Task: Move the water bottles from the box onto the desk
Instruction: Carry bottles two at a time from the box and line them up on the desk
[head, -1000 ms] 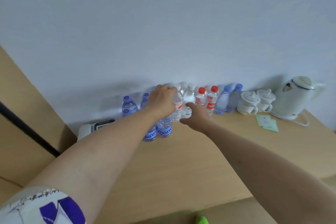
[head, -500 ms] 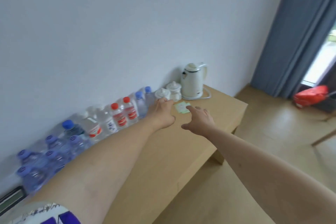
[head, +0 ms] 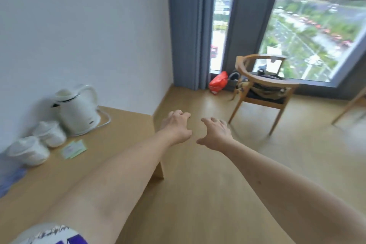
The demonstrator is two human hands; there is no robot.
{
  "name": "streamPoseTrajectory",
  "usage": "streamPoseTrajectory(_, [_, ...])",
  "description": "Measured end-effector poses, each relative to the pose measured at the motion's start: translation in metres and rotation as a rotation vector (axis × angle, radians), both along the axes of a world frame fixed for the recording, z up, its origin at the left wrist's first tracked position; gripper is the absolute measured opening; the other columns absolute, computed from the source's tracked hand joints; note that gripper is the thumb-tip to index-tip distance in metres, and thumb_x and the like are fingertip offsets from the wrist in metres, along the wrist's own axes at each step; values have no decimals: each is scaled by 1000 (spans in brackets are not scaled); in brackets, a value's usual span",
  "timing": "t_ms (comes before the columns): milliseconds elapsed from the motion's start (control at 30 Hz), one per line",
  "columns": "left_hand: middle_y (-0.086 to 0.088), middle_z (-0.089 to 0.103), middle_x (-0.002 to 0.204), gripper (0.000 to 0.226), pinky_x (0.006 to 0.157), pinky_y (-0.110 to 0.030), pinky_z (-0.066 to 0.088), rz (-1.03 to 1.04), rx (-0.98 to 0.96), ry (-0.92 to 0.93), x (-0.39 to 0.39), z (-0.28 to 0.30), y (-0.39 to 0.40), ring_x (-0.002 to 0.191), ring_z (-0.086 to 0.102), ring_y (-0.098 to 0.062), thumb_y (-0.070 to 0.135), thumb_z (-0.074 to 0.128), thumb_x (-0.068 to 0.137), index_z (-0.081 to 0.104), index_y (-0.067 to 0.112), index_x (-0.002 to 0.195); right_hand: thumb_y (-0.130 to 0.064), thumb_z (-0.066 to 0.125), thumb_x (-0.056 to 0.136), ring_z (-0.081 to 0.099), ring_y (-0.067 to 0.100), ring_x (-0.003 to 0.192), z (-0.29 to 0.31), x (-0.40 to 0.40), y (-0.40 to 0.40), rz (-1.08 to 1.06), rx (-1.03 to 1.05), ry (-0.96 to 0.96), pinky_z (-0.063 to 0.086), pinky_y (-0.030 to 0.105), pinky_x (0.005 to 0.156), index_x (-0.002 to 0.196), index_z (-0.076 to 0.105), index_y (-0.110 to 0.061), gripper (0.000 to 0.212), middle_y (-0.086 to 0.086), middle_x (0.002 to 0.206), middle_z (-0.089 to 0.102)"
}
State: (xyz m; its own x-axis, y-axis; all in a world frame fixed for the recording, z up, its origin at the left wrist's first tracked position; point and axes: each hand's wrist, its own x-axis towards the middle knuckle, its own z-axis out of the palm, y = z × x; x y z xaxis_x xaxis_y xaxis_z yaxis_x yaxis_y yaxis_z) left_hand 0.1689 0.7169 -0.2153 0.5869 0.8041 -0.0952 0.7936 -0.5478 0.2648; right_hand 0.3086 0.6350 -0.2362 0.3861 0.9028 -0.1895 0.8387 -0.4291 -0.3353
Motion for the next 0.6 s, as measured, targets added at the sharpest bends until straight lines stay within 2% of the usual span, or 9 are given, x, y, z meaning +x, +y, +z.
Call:
streamPoseTrajectory(233, [-4,49,150,66,113,-39,40,-284,-34,-47,184,2,-23,142,39,-26,43,69,88,49,28,149,-49,79,83,27,31,148,-4,149,-61,-354,-18,27,32,46,117,158,30,-33,91,6,163,31])
streamPoseTrajectory(433, [-4,48,153,66,113,-43,40,-522,-46,-58,331,-16,-43,143,40,-26,42,70,91,47,28,151,-47,77,84,31,30,144,-13,259,-103,-615,-27,41,35,43,111,158,27,-34,90,3,159,36])
streamPoseTrajectory(600, [-5,47,152,71,111,-46,45,-695,-91,-95,462,-30,-42,140,43,-28,45,73,89,45,28,152,-50,76,84,29,30,147,-14,366,-113,-811,-29,-8,32,44,115,159,27,-34,91,4,163,32])
